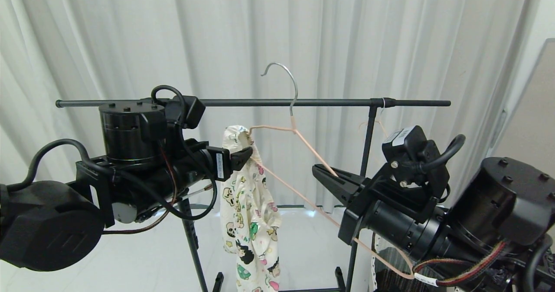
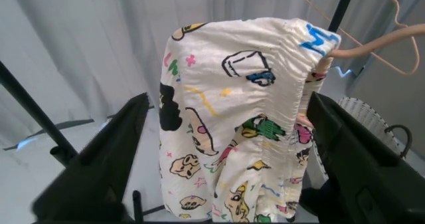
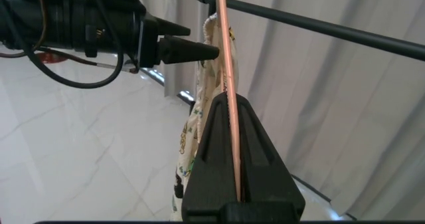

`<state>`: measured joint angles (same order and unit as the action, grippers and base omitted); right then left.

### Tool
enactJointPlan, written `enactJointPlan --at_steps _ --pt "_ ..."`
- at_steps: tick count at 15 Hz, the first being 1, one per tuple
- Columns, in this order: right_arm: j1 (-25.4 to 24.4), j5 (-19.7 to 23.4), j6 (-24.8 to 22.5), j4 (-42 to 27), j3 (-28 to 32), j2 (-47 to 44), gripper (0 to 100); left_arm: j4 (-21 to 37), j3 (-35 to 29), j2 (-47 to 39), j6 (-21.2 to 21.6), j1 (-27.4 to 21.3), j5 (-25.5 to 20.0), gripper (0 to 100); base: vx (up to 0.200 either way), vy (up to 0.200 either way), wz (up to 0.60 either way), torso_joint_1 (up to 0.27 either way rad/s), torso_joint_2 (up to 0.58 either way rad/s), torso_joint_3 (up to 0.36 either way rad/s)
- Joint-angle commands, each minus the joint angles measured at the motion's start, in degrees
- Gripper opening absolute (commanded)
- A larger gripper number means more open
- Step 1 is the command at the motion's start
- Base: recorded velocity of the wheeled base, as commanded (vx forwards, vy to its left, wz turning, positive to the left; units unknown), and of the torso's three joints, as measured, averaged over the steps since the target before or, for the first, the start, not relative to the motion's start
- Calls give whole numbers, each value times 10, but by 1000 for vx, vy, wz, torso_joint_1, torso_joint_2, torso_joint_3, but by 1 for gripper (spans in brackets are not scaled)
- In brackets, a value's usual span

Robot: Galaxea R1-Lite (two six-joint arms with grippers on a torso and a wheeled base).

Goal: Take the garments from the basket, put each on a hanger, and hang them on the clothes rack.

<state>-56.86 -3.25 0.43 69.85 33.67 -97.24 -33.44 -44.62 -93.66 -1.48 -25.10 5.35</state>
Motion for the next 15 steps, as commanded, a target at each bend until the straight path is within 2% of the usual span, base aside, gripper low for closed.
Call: enactJointPlan --at_steps 1,7,15 --pt "0 0 0 -1 0 -1 0 0 1 1 0 1 0 0 0 0 0 0 0 0" --pt "0 -1 0 -1 0 -4 0 -23 0 0 1 -5 -1 0 0 0 0 0 0 0" --pt "0 -8 12 -1 3 -53 0 -30 1 17 3 -83 0 0 0 0 0 0 0 0"
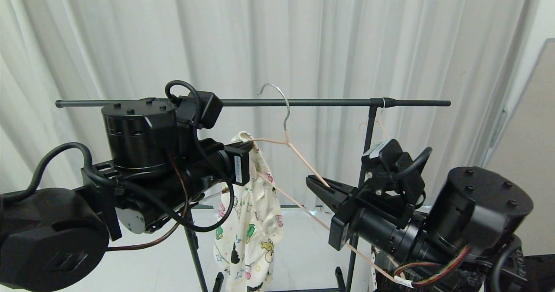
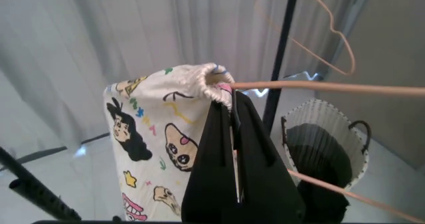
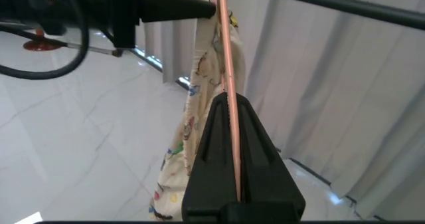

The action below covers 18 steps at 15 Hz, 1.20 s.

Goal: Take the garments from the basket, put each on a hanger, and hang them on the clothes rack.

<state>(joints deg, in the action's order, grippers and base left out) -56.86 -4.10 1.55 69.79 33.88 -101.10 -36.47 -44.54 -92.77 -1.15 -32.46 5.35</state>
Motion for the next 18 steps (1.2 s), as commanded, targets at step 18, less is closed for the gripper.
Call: enactJointPlan --at_steps 18 --pt "6 -79 68 12 86 -89 0 0 25 37 97 -81 4 0 0 0 0 0 0 0"
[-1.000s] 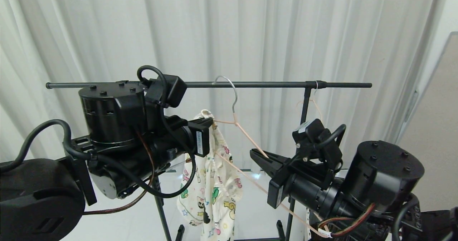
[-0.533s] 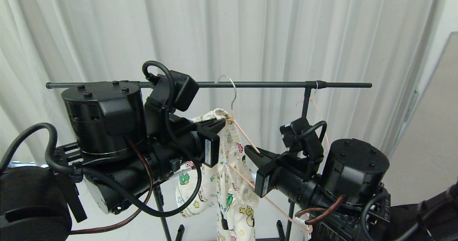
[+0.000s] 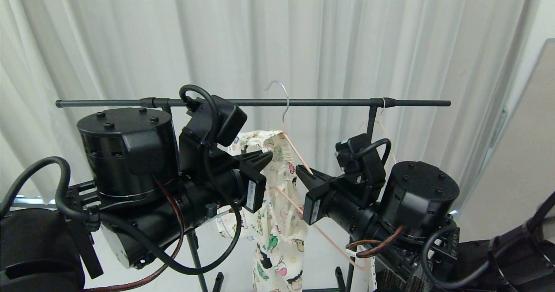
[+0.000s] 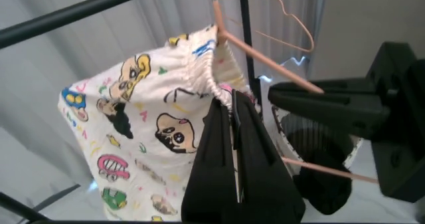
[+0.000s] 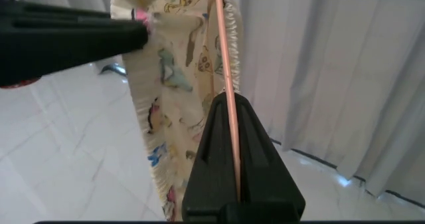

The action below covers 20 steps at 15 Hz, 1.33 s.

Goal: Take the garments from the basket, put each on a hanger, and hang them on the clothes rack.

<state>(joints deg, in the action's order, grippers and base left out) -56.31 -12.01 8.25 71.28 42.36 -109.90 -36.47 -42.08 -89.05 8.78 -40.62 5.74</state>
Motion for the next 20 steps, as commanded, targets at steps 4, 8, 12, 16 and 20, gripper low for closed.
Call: enactJointPlan --at_steps 4,8,12,16,20 --pt "3 -1 -30 26 1 -1 0 0 2 -2 4 0 1 100 0 0 0 0 0 0" --pt "25 -1 -73 68 -1 -1 0 0 24 11 6 -1 1 100 0 0 0 0 0 0" --pt "77 73 -90 91 -6 6 0 0 108 92 59 6 -50 100 0 0 0 0 0 0" --pt "117 221 -105 91 -68 31 0 3 123 184 61 78 -79 100 0 0 0 0 0 0" --pt "120 299 -105 179 -207 41 0 14 121 200 73 109 -137 100 0 0 0 0 0 0"
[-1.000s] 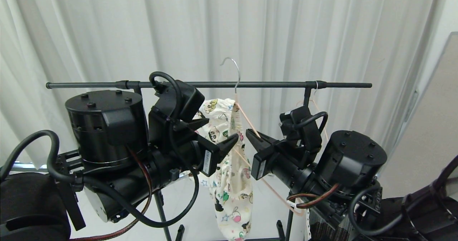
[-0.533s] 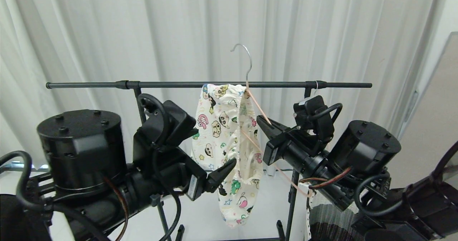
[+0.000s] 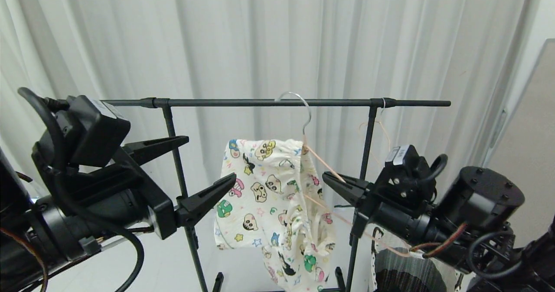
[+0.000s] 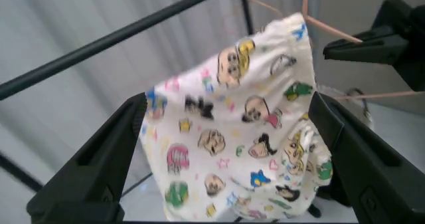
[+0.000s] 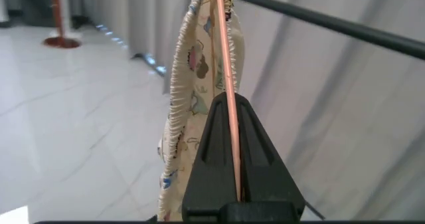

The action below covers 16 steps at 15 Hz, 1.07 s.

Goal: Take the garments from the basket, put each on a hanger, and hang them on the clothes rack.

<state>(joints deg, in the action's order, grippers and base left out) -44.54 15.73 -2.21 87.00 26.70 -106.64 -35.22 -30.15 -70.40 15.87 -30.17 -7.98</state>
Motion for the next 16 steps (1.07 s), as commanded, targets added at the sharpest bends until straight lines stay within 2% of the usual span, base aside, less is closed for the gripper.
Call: enactJointPlan --at_steps 1,3,4,5,6,8,11,13,16 --pt "2 43 -7 30 -75 9 0 16 11 13 18 5 -45 100 0 0 0 0 0 0" --pt "2 63 -17 30 -111 21 0 34 36 9 73 5 -145 100 0 0 0 0 0 0" --pt "1 69 -17 30 -116 25 0 36 41 7 85 5 -158 100 0 0 0 0 0 0" --pt "0 96 -18 30 -127 37 0 37 60 -3 121 3 -202 100 0 0 0 0 0 0" --pt "0 110 -24 30 -135 42 0 37 69 -12 141 3 -220 100 0 0 0 0 0 0" --pt "-2 117 -33 30 -142 45 0 36 81 -41 157 4 -229 100 0 0 0 0 0 0" --pt "-29 120 -35 30 -147 64 0 35 73 -76 157 3 -237 100 0 0 0 0 0 0" --pt "-56 120 -49 30 -172 77 0 34 65 -82 158 3 -275 100 0 0 0 0 0 0" --pt "-66 120 -55 30 -191 91 0 35 79 -74 166 0 -291 100 0 0 0 0 0 0"
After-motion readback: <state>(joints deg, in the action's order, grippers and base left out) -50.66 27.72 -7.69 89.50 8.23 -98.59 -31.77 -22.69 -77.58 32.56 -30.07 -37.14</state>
